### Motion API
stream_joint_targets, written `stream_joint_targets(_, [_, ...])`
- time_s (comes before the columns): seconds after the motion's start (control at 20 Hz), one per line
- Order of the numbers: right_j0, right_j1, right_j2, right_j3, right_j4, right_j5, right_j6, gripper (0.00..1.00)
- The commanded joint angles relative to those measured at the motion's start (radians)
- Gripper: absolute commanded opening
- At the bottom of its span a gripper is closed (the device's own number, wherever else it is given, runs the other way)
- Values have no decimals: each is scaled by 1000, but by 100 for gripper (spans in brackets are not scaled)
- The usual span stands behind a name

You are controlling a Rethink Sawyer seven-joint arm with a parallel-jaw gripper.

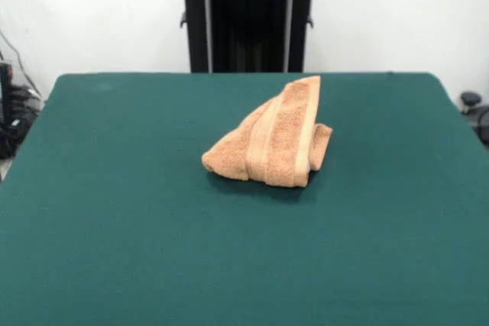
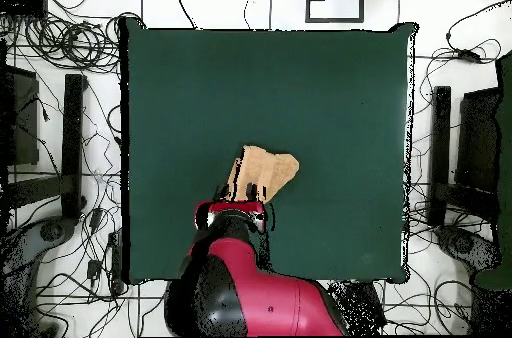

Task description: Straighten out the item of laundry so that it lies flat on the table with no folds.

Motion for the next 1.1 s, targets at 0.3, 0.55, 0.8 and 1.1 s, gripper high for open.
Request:
stream_joint_targets(0.3, [98,59,-2,-26,42,526,179,100])
stream_joint_targets(0.55, [90,65,12,-41,30,553,169,100])
stream_joint_targets(0.8, [52,70,52,5,61,355,158,100])
stream_joint_targets(1.1, [59,54,42,45,-42,-25,209,100])
